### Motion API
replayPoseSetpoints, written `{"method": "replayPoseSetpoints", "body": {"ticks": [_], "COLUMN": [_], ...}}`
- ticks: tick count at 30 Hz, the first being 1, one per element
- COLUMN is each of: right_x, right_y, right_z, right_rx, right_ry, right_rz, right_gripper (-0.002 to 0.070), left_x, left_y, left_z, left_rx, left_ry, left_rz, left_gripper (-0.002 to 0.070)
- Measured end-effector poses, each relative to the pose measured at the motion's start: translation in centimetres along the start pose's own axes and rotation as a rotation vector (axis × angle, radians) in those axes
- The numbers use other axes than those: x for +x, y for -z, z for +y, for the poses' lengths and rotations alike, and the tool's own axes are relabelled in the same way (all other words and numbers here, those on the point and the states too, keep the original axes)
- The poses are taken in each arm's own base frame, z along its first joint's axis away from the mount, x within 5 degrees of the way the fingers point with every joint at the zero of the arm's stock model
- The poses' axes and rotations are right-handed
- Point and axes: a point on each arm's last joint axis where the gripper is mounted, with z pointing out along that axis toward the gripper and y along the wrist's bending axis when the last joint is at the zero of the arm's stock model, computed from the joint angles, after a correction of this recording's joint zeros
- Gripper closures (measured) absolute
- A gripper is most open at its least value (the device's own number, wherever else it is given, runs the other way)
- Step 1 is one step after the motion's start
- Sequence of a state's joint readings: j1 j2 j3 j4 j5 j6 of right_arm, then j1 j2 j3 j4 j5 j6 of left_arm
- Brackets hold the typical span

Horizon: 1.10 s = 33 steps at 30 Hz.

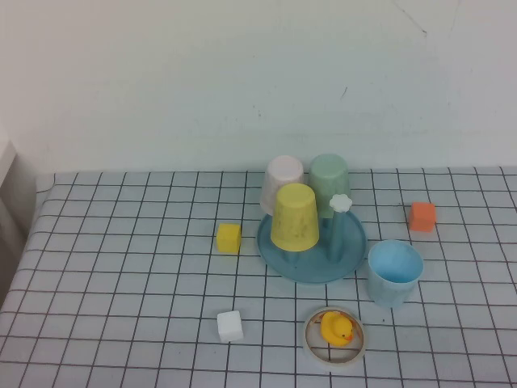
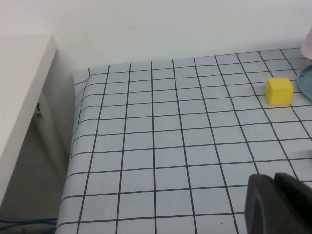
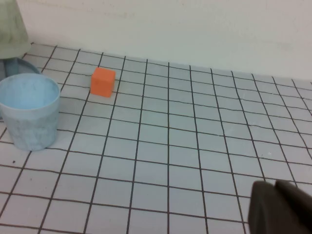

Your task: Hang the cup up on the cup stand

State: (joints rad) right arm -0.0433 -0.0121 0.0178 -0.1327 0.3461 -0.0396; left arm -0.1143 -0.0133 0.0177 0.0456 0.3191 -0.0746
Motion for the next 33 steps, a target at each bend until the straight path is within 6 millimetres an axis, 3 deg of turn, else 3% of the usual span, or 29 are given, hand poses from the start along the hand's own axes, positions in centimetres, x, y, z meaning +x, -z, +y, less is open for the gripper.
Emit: {"method": "replayPoseSetpoints", "body": {"ticks": [11, 20, 33], "right_x": [-0.07, -0.02, -0.02], "right_y": [0.01, 0.00, 0.00], "right_z": [0.49, 0.10, 0.06], "right_rx": [-0.054, -0.010, -0.007], "right_ry": [-0.127, -0.025, -0.017], "right_rz": [-0.004, -0.002, -0.002], "right_gripper": [0.0678, 0.0678, 0.0678], "left_x": [0.00, 0.00, -0.01], "left_y": [0.00, 0.00, 0.00], "left_z": [0.02, 0.02, 0.12], "left_rx": [-0.002, -0.002, -0.014], "left_ry": [-0.007, -0.007, -0.039], "left_rz": [0.000, 0.000, -0.001], "left_gripper": [0.0676, 0.0676, 0.0676]}}
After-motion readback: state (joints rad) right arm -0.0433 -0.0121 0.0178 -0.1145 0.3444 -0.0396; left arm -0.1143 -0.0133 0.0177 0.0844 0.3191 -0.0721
